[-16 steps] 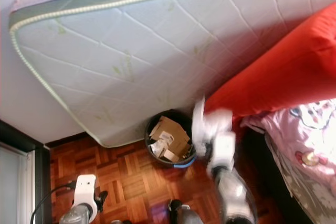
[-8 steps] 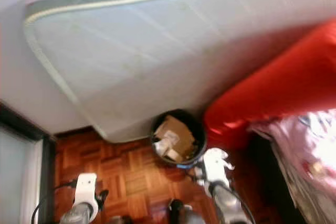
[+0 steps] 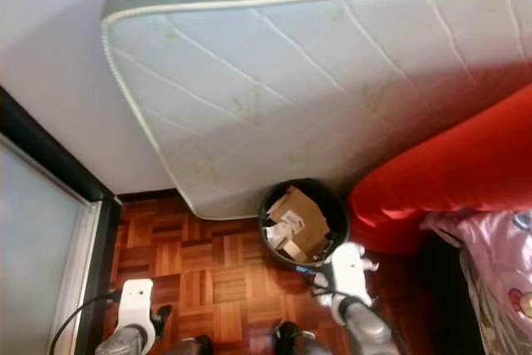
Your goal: Clean up the room
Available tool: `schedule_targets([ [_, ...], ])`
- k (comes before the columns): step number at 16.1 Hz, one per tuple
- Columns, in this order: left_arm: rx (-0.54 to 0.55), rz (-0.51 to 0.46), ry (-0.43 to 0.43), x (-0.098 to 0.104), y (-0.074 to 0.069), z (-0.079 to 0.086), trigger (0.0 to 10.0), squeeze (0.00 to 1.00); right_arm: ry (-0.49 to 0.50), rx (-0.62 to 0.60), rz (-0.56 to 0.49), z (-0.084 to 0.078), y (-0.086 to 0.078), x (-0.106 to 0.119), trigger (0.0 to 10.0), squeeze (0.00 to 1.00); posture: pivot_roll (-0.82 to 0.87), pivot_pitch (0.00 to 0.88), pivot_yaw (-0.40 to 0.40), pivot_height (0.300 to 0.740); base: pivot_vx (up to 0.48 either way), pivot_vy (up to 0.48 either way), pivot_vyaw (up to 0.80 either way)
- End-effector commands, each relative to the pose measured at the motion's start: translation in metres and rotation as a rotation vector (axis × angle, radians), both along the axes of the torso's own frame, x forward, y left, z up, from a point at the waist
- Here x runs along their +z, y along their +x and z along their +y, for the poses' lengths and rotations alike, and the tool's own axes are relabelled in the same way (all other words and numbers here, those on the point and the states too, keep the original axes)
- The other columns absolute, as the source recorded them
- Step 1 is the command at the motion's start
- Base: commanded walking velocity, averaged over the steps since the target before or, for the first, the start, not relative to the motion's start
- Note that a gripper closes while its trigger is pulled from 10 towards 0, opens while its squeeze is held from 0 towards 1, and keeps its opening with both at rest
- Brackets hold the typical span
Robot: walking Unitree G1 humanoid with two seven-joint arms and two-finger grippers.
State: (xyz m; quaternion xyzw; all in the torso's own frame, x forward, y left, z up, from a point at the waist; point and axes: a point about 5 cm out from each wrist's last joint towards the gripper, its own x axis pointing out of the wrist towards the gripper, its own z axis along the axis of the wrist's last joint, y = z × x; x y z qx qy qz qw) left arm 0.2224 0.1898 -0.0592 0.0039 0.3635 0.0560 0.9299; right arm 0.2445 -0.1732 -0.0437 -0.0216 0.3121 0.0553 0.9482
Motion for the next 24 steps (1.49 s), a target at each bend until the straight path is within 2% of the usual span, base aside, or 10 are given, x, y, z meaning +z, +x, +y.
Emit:
schedule_targets([
  [1,0.004,0.045,-0.003,-0.007,-0.011,0.001,10.0,0.0,0.005,0.002,0.044,0.009,-0.01,-0.008,10.0,0.0,-0.02,0.212,-0.026,0.74,0.0,0.0,0.0],
  [3,0.002,0.047,-0.003,-0.007,-0.011,0.002,10.0,0.0,0.001,0.038,0.025,0.022,-0.01,-0.009,10.0,0.0,-0.02,0.219,-0.025,0.74,0.306,0.0,0.4],
  [5,0.003,0.048,-0.003,-0.007,-0.012,0.002,10.0,0.0,0.008,0.033,0.027,0.023,-0.01,-0.009,10.0,0.0,-0.03,0.219,-0.026,0.74,0.364,0.0,0.79],
  [13,0.005,0.045,-0.009,-0.007,-0.011,0.002,10.0,0.0,0.036,0.017,0.048,0.019,-0.006,-0.007,10.0,0.0,-0.02,0.231,-0.028,0.74,0.368,0.0,0.0],
  [19,0.01,0.039,-0.014,-0.007,-0.01,0.001,10.0,0.0,0.039,0.025,0.024,0.023,-0.003,-0.005,10.0,0.0,-0.03,0.235,-0.031,0.74,0.359,0.0,0.0],
  [24,-0.004,-0.037,-0.034,0.005,0.009,-0.004,10.0,0.0,0.057,0.021,0.018,0.023,-0.003,-0.004,10.0,0.0,-0.03,0.242,-0.035,0.74,0.0,0.0,0.0],
])
